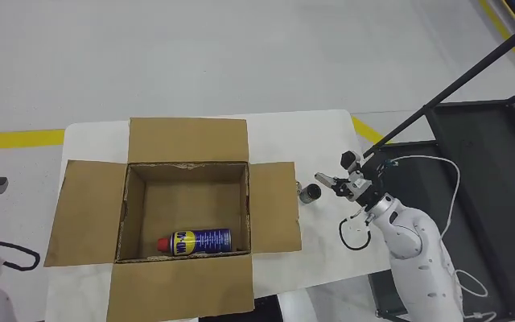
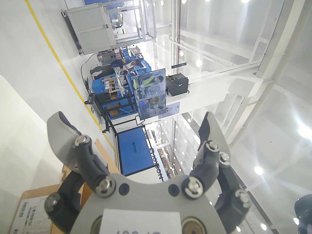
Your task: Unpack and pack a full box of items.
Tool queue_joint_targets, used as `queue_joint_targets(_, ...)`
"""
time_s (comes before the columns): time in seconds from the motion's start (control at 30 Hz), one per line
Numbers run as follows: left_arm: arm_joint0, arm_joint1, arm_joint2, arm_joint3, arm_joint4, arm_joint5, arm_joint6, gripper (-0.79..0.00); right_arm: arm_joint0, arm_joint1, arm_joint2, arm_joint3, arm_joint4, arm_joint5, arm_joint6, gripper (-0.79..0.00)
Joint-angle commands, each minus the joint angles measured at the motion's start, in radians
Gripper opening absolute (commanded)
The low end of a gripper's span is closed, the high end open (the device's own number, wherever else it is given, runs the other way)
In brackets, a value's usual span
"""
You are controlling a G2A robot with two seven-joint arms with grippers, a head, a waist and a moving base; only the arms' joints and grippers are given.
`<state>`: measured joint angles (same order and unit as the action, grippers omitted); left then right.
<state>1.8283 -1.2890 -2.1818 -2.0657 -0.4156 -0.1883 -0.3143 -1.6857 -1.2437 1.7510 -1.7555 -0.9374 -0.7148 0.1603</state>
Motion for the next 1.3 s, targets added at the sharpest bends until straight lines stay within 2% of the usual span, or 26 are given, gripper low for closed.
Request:
queue_joint_targets(0.0,0.0,0.0,0.0,0.0,0.0,0.0,0.0,0.0,-0.001,0.001,-0.002,0.026,-0.026,-0.01,-0.038,0.0)
queue_joint_targets(0.47,0.0,0.0,0.0,0.0,0.0,0.0,0.0,0.0,0.018,0.005,-0.069,0.217,-0.272,-0.006,-0.32,0.0)
queue_joint_targets(0.9,0.0,0.0,0.0,0.0,0.0,0.0,0.0,0.0,0.051,0.014,-0.113,0.362,-0.352,-0.045,-0.446,0.0)
queue_joint_targets(1.27,0.0,0.0,0.0,0.0,0.0,0.0,0.0,0.0,0.051,0.027,-0.148,0.428,-0.454,-0.079,-0.526,0.0)
